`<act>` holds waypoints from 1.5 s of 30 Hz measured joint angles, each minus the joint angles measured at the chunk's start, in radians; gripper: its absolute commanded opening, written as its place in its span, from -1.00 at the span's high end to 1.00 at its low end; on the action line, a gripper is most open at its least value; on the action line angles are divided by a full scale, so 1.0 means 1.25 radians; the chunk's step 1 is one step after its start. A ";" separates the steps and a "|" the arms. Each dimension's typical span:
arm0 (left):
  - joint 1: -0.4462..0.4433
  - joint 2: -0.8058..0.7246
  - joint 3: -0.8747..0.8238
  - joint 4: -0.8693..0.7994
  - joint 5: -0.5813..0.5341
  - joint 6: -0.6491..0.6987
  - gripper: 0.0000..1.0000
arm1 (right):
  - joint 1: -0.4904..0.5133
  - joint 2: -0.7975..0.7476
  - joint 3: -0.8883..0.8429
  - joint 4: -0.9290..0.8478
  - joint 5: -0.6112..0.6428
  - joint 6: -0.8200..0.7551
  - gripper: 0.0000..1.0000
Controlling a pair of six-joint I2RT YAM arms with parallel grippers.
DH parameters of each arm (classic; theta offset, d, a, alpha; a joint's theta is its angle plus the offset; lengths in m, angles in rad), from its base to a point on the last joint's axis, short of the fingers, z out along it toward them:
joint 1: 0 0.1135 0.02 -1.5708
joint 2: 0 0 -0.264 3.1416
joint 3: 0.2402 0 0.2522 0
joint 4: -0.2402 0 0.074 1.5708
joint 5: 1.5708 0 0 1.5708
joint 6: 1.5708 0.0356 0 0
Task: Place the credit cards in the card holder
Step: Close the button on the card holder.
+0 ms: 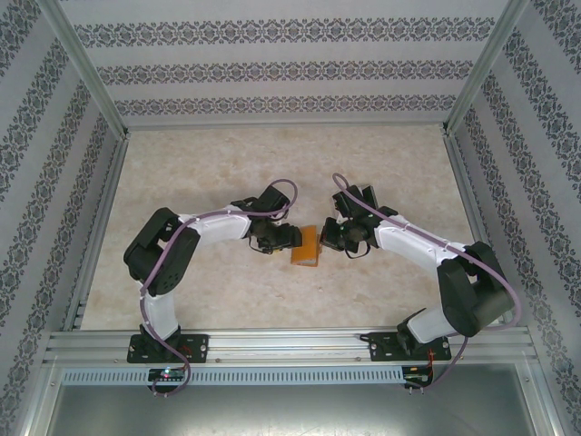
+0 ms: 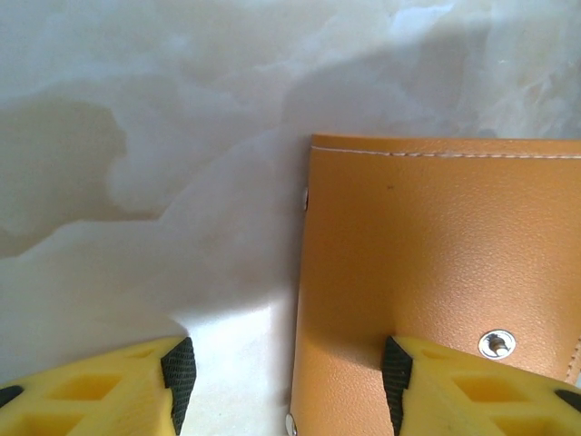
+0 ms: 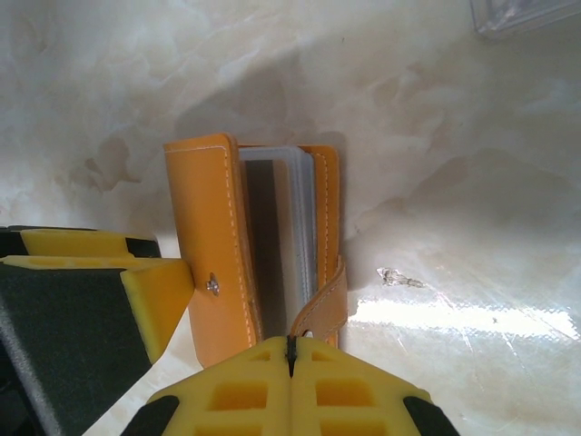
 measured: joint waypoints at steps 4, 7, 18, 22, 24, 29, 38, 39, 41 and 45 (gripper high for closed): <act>-0.002 0.013 0.023 -0.031 -0.009 0.004 -0.13 | 0.000 -0.004 0.004 0.000 0.000 0.000 0.96; -0.009 0.027 0.051 -0.068 -0.027 0.007 -0.12 | 0.000 -0.006 0.007 0.000 -0.005 0.000 0.97; -0.037 0.052 0.103 -0.133 -0.089 0.013 -0.11 | 0.018 0.038 0.042 0.013 -0.028 0.002 0.97; -0.040 0.051 0.102 -0.132 -0.095 0.009 -0.11 | 0.018 0.072 0.043 0.037 -0.052 0.009 0.98; -0.041 0.048 0.097 -0.125 -0.098 0.004 -0.10 | 0.018 0.090 0.043 0.054 -0.064 0.017 0.98; -0.041 0.038 0.079 -0.104 -0.099 -0.003 -0.09 | 0.018 0.126 0.043 0.095 -0.090 0.033 0.99; -0.041 0.034 0.074 -0.099 -0.100 -0.006 -0.07 | 0.018 0.158 0.043 0.115 -0.100 0.042 1.00; -0.041 0.034 0.074 -0.099 -0.101 -0.006 -0.07 | 0.018 0.158 0.043 0.115 -0.100 0.042 1.00; -0.041 0.034 0.074 -0.099 -0.101 -0.006 -0.06 | 0.018 0.158 0.043 0.115 -0.100 0.042 1.00; -0.041 0.034 0.074 -0.099 -0.101 -0.006 -0.05 | 0.018 0.158 0.043 0.115 -0.100 0.042 1.00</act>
